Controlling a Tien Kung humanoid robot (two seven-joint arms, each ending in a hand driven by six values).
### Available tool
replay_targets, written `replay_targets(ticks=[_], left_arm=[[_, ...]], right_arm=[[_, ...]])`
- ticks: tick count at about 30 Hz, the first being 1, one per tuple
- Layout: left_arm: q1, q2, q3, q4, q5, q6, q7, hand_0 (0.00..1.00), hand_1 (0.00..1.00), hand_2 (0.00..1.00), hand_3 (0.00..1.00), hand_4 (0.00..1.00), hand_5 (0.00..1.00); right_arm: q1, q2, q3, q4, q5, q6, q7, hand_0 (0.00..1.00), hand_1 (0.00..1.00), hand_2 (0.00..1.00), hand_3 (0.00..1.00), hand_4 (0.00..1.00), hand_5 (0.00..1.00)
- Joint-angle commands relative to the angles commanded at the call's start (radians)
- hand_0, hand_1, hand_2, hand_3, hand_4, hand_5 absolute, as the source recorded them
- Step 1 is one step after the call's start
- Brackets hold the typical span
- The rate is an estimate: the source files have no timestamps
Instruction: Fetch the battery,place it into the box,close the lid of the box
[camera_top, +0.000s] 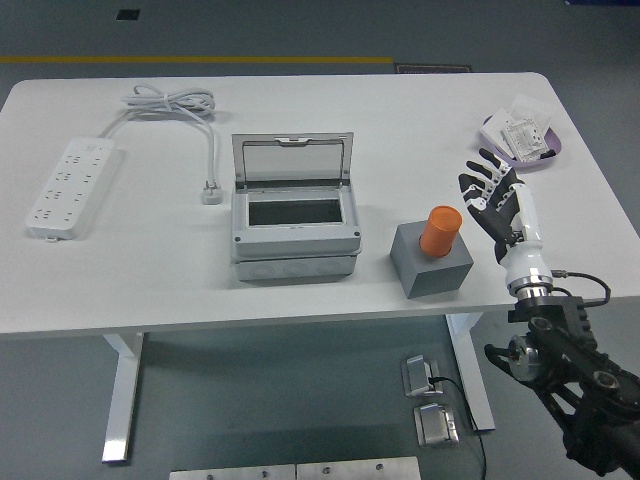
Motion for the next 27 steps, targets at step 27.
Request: replay_targets(ticks=[27], left_arm=[[-0.018, -0.007, 0.017, 0.002, -0.006, -0.003, -0.007, 0.646, 0.687, 0.586, 0.568, 0.561, 0.026]], right_arm=[[-0.018, -0.008, -0.090, -0.002, -0.038, -0.002, -0.044, 0.746, 0.721, 0.737, 0.822, 0.804, 0.329]])
